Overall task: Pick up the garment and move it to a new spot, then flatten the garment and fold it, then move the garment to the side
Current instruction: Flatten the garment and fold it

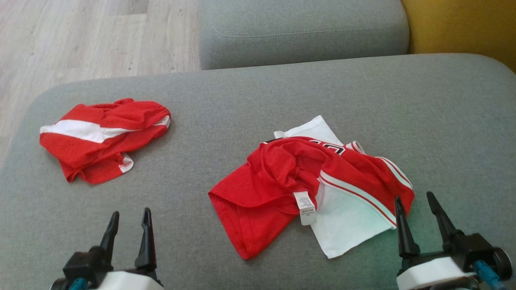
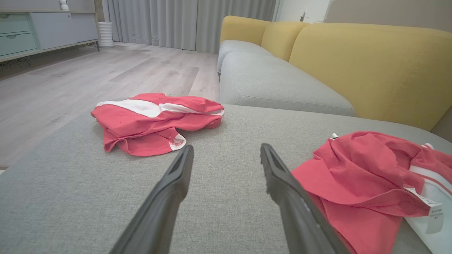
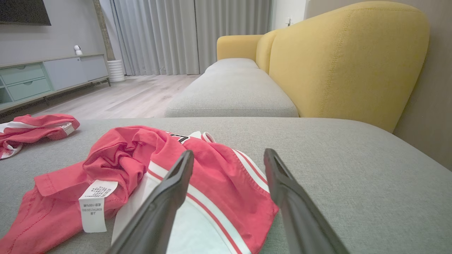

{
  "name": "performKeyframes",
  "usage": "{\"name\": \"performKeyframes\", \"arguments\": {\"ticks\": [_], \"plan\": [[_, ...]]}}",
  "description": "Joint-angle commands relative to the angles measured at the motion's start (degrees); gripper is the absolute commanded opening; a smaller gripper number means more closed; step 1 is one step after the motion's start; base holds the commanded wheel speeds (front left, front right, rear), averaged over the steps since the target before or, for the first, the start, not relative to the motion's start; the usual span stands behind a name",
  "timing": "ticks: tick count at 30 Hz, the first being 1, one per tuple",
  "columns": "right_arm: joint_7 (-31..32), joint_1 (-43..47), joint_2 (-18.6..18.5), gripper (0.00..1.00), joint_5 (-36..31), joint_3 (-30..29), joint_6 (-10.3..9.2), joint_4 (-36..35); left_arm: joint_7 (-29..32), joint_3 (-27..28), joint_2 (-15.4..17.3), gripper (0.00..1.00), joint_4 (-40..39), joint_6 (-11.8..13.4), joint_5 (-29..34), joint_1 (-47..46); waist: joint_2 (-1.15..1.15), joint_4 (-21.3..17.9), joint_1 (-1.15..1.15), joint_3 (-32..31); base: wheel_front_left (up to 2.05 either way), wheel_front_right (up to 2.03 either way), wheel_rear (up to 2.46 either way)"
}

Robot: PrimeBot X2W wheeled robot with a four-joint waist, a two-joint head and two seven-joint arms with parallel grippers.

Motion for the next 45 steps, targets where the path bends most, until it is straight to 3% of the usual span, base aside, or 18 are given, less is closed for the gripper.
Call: {"name": "performKeyframes", "arguments": {"ticks": [1,13,19,28,41,42,44,45], "plan": [[-0.4,-2.5,-0.3,1.00,0.2,1.5,-0.04,-1.6,-0.7,2.1,-0.3,1.00,-1.6,-0.4,0.6,-2.1,0.00,-0.1,0.00,0.0,0.00,0.00,0.00],[-0.3,-2.6,-0.3,1.00,-0.6,3.8,-0.04,-2.7,-0.7,1.2,-0.4,1.00,-2.0,0.3,-0.2,-1.9,0.00,-0.8,0.00,-0.2,0.00,0.00,0.00],[11.1,-2.5,-0.3,1.00,2.6,9.3,-0.04,1.2,-0.7,0.4,-0.4,1.00,-2.2,0.7,-0.4,-2.0,0.00,-0.7,0.00,0.4,0.00,0.00,0.00],[25.8,-4.3,-0.3,1.00,2.2,9.7,-0.04,5.5,-0.7,-2.1,-0.4,1.00,-2.3,1.4,-1.2,-2.7,0.00,0.6,0.00,2.4,0.00,0.00,0.00],[28.5,-9.6,-0.3,1.00,5.3,9.1,-0.04,10.0,-0.7,-3.0,-0.4,1.00,-2.2,1.8,-1.8,-4.9,0.00,2.1,0.00,5.2,0.00,0.00,0.00],[28.6,-10.0,-0.3,0.83,5.4,9.2,-0.04,10.6,-0.7,-3.1,-0.4,1.00,-2.2,1.9,-1.8,-5.1,0.00,2.1,0.00,5.4,0.00,0.00,0.00],[28.3,-10.8,-0.3,0.09,6.4,9.1,-0.04,11.6,-0.7,-3.2,-0.4,1.00,-2.2,1.9,-1.9,-5.3,0.00,2.0,0.00,5.6,0.00,0.00,0.00],[28.4,-11.1,-0.3,0.00,6.4,9.2,-0.04,12.3,-0.7,-3.2,-0.4,1.00,-2.1,1.9,-1.9,-5.3,0.00,2.0,0.00,5.7,0.00,0.00,0.00]]}}
